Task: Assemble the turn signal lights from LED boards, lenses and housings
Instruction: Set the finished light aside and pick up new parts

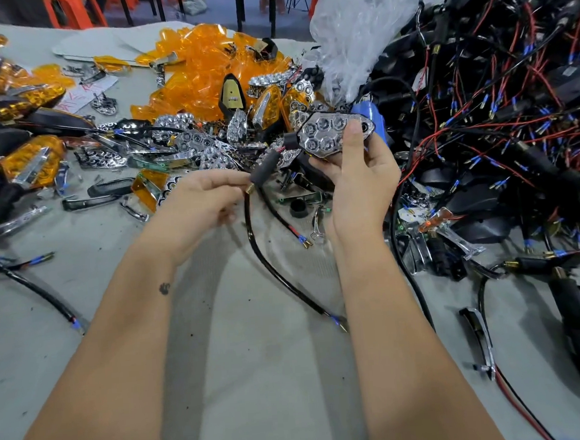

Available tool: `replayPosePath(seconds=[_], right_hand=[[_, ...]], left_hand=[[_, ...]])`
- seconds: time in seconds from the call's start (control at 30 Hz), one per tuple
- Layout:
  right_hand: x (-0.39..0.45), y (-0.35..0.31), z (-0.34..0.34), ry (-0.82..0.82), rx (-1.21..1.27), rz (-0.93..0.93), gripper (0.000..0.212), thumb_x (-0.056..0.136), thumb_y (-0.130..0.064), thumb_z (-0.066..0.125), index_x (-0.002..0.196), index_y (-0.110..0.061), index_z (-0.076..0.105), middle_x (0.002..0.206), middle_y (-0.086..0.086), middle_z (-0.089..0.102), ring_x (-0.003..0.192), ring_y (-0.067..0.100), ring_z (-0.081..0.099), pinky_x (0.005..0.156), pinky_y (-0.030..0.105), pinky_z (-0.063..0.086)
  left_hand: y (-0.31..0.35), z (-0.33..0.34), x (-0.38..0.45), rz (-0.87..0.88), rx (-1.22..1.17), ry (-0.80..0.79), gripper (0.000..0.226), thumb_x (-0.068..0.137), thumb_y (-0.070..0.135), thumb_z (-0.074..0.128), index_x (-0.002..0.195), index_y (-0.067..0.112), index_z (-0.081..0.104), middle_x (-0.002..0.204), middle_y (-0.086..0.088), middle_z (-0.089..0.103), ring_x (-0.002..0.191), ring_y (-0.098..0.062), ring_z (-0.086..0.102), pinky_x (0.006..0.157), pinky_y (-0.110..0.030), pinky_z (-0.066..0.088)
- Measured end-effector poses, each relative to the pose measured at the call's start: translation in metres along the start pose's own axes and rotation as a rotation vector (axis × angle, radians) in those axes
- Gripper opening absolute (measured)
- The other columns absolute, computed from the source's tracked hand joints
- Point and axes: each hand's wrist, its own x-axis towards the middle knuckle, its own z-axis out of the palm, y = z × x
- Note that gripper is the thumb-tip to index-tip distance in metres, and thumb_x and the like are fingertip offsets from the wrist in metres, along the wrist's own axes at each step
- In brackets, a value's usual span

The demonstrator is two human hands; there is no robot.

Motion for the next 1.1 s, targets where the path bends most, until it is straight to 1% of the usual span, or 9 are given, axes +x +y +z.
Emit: replayPosePath(seconds=[0.1,0.2,0.3,0.43,0.5,0.57,0.63,0.8,1.1], right_hand=[[-0.001,-0.001,0.000,-0.015,-0.035,0.004,0.022,0.103,-0.018,0.054,0.083,-0.010,0.059,0.080,0.009,0.059,0.071,0.021,0.060,0.068,0.038,0.061],[-0.002,0.002,-0.001,-0.027,-0.087,0.005,0.022,0.103,-0.021,0.053,0.083,-0.011,0.054,0.083,0.015,0.054,0.076,0.028,0.054,0.076,0.052,0.060],[-0.002,0.003,-0.001,-0.022,-0.119,0.013,0.020,0.103,-0.024,0.054,0.084,-0.017,0.053,0.088,0.013,0.052,0.080,0.028,0.050,0.083,0.060,0.055],[-0.002,0.003,-0.001,-0.050,-0.059,0.025,0.014,0.104,-0.022,0.052,0.092,-0.020,0.060,0.084,0.000,0.061,0.079,0.016,0.059,0.075,0.040,0.059],[-0.002,0.005,0.000,-0.062,-0.023,0.067,0.011,0.104,-0.020,0.051,0.103,-0.019,0.061,0.090,-0.001,0.064,0.082,0.014,0.063,0.071,0.033,0.059],[-0.002,0.007,0.001,-0.074,-0.006,0.111,0.013,0.104,-0.019,0.050,0.111,-0.013,0.060,0.093,0.002,0.062,0.078,0.011,0.064,0.069,0.033,0.060],[-0.004,0.007,0.002,-0.098,0.002,0.154,0.016,0.105,-0.019,0.049,0.114,-0.010,0.059,0.101,0.015,0.061,0.077,0.012,0.064,0.070,0.037,0.062],[-0.006,0.004,0.002,-0.145,0.083,0.219,0.013,0.106,-0.016,0.045,0.106,-0.016,0.059,0.119,0.022,0.055,0.094,0.031,0.065,0.068,0.042,0.061],[-0.004,0.001,0.000,-0.143,0.115,0.261,0.016,0.106,-0.014,0.041,0.102,-0.014,0.056,0.110,0.011,0.057,0.078,0.019,0.070,0.064,0.041,0.061]], left_hand=[[0.001,-0.005,0.000,-0.001,-0.025,0.084,0.036,0.097,0.003,0.056,0.080,0.026,0.078,0.090,-0.004,0.073,0.085,-0.017,0.068,0.074,-0.027,0.058],[0.004,-0.001,-0.003,-0.016,-0.060,-0.071,0.016,0.092,0.010,0.065,0.104,0.018,0.070,0.101,-0.004,0.075,0.094,-0.018,0.072,0.078,-0.029,0.060],[0.002,0.007,-0.005,-0.013,0.170,-0.193,0.030,0.081,0.016,0.075,0.110,0.022,0.068,0.098,0.001,0.077,0.092,-0.013,0.073,0.080,-0.025,0.060],[0.001,0.009,-0.002,0.095,0.304,0.085,0.023,0.090,0.008,0.068,0.096,0.029,0.071,0.079,0.014,0.075,0.075,0.003,0.069,0.070,-0.016,0.055],[0.000,0.006,0.001,0.153,0.161,0.285,0.024,0.094,0.006,0.064,0.099,0.028,0.070,0.073,0.012,0.072,0.068,0.003,0.067,0.062,-0.015,0.056],[0.001,0.002,0.002,0.138,0.014,0.412,0.022,0.094,0.010,0.065,0.093,0.031,0.070,0.071,0.011,0.072,0.062,-0.002,0.066,0.056,-0.019,0.056],[-0.002,-0.002,0.002,0.126,0.097,0.461,0.020,0.093,0.018,0.068,0.084,0.036,0.069,0.069,0.012,0.072,0.057,-0.004,0.062,0.053,-0.020,0.053],[-0.007,-0.011,0.004,0.067,0.217,0.343,0.015,0.095,0.028,0.065,0.082,0.029,0.071,0.065,0.015,0.070,0.054,-0.004,0.053,0.053,-0.026,0.046],[-0.008,-0.014,0.004,0.083,0.104,0.169,0.016,0.091,0.033,0.069,0.076,0.032,0.075,0.050,0.016,0.050,0.044,-0.005,0.036,0.044,-0.019,0.032]])
